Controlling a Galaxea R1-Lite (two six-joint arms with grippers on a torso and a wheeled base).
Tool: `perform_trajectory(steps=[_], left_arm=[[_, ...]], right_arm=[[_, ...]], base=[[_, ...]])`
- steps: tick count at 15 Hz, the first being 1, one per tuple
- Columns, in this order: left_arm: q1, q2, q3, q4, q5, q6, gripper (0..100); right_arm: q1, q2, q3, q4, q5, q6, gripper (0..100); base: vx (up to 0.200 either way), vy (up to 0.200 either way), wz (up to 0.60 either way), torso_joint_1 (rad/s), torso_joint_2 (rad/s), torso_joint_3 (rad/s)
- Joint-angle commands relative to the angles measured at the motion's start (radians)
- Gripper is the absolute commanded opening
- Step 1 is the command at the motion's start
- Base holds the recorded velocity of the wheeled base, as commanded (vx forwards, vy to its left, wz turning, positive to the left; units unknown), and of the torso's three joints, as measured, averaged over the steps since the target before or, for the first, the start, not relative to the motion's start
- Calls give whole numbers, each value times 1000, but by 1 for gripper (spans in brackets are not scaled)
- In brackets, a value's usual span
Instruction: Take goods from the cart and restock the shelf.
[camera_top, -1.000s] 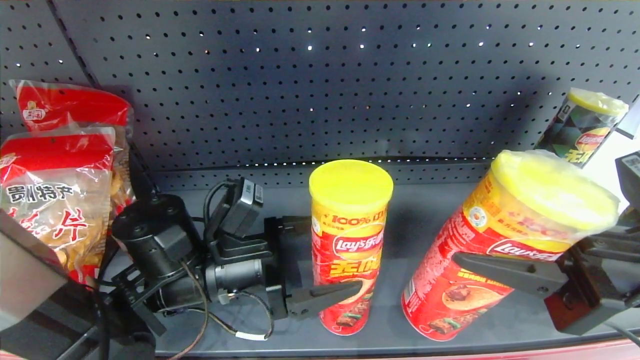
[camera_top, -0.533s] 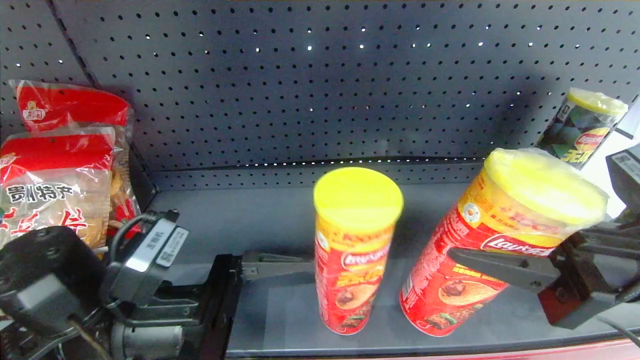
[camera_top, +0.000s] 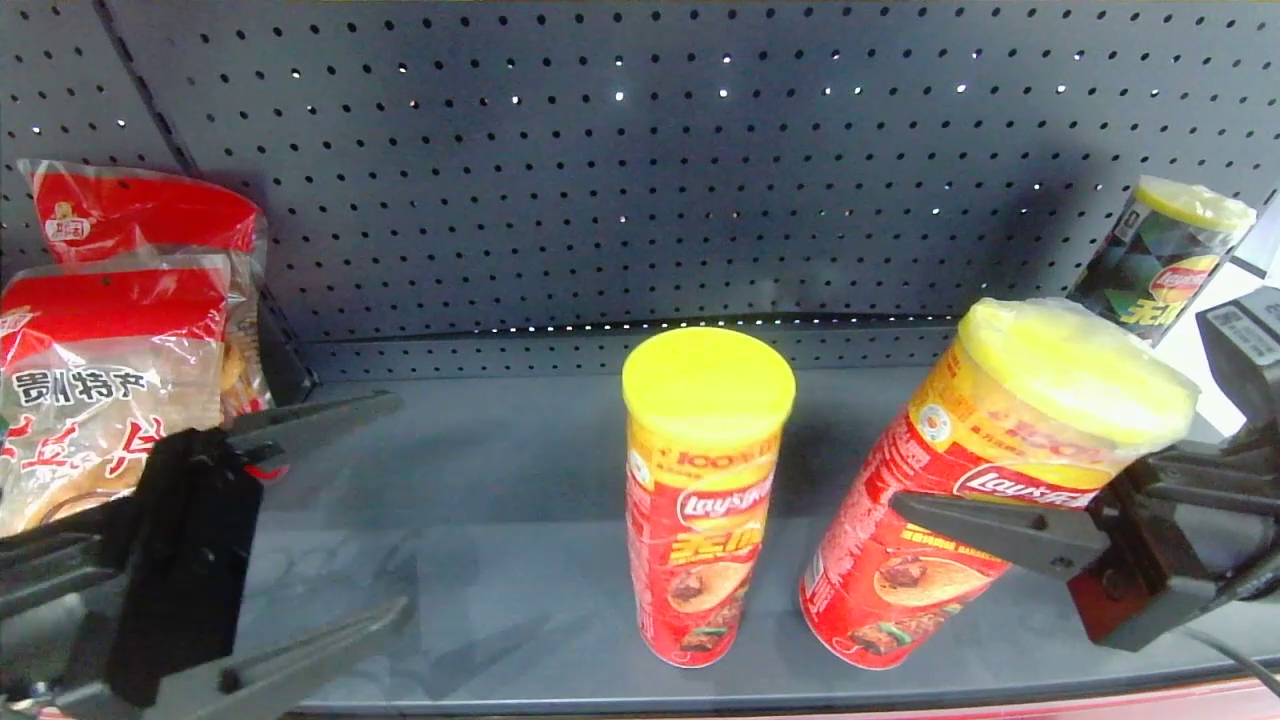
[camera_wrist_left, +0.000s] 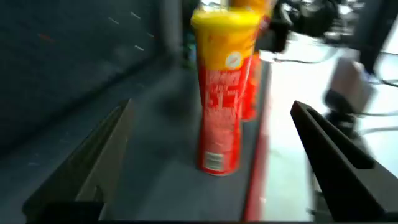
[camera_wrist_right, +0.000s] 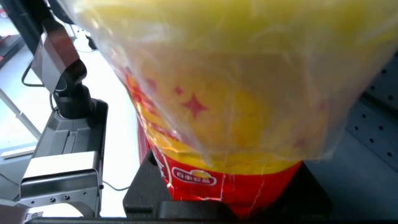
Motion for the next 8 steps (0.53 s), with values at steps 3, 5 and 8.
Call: perform_trajectory(steps=[3, 5, 8], left_arm=[[115, -280, 150, 41, 4, 3, 100], [174, -448, 148, 233, 16, -6, 100], [231, -722, 121, 625, 52, -8, 100]], right_arm=[[0, -4, 0, 0, 2, 0, 0], [0, -4, 3, 0, 2, 0, 0], [-1, -3, 1, -2, 2, 1, 0]], base=[[0, 0, 0, 0, 0, 0], [0, 0, 0, 0, 0, 0], [0, 0, 0, 0, 0, 0]])
